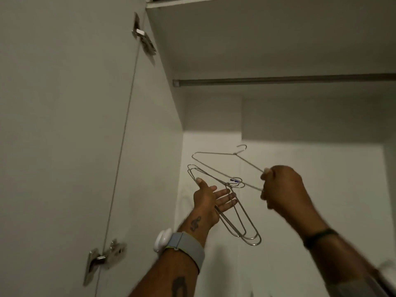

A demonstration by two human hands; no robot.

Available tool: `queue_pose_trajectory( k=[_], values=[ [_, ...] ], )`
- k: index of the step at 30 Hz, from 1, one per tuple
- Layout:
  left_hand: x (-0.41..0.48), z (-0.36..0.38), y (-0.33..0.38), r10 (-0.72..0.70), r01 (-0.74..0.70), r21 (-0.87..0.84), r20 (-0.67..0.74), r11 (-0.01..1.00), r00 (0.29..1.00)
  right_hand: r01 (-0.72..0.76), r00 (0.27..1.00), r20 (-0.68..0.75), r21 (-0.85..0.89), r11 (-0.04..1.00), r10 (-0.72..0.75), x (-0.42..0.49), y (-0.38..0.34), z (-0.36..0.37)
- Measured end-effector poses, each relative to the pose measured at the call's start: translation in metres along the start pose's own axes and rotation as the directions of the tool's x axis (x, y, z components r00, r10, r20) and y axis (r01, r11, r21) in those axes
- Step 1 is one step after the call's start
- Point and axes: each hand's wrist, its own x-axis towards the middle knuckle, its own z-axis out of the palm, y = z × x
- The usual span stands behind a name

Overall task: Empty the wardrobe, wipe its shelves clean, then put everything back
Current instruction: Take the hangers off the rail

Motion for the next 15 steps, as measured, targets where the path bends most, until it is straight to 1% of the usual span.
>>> queue_pose_trajectory(
  k=[2,3,4,6,7,9,11,12,14,15],
  values=[
    [-0.016,0.010,-0.031,-0.043,0.041,-0.043,-0.043,0.998,0.998,-0.055,0.998,-0.008,-0.028,0.998,0.055,-0.031,0.035,-0.006],
    [-0.026,0.015,-0.050,-0.072,0.068,-0.070,-0.052,0.995,0.996,-0.066,0.998,-0.006,-0.064,0.996,0.065,-0.047,0.053,-0.012],
    [-0.027,0.015,-0.057,-0.069,0.065,-0.090,-0.045,0.994,0.997,-0.046,0.999,-0.007,-0.083,0.996,0.046,-0.057,0.060,-0.008],
    [-0.040,0.024,-0.088,-0.097,0.089,-0.084,-0.093,0.992,0.991,-0.035,0.999,0.009,-0.209,0.977,0.038,-0.082,0.080,-0.020],
    [-0.054,0.030,-0.111,-0.131,0.124,-0.079,-0.091,0.989,0.987,-0.048,0.999,0.006,-0.293,0.955,0.052,-0.100,0.094,-0.034],
    [-0.067,0.032,-0.136,-0.147,0.142,-0.071,-0.073,0.987,0.986,-0.009,1.000,-0.011,-0.381,0.924,0.005,-0.124,0.106,-0.048],
    [-0.083,0.040,-0.164,-0.189,0.185,-0.075,-0.059,0.980,0.980,-0.031,1.000,-0.010,-0.375,0.926,0.030,-0.146,0.124,-0.073],
    [-0.091,0.043,-0.177,-0.204,0.200,-0.070,-0.059,0.977,0.977,-0.062,0.998,-0.007,-0.372,0.926,0.064,-0.157,0.131,-0.086],
    [-0.110,0.050,-0.206,-0.244,0.241,-0.064,-0.042,0.968,0.969,-0.152,0.986,0.008,-0.340,0.928,0.164,-0.182,0.149,-0.113],
    [-0.123,0.054,-0.219,-0.271,0.269,-0.051,-0.025,0.962,0.962,-0.222,0.970,0.031,-0.286,0.932,0.241,-0.196,0.158,-0.126]
  ],
)
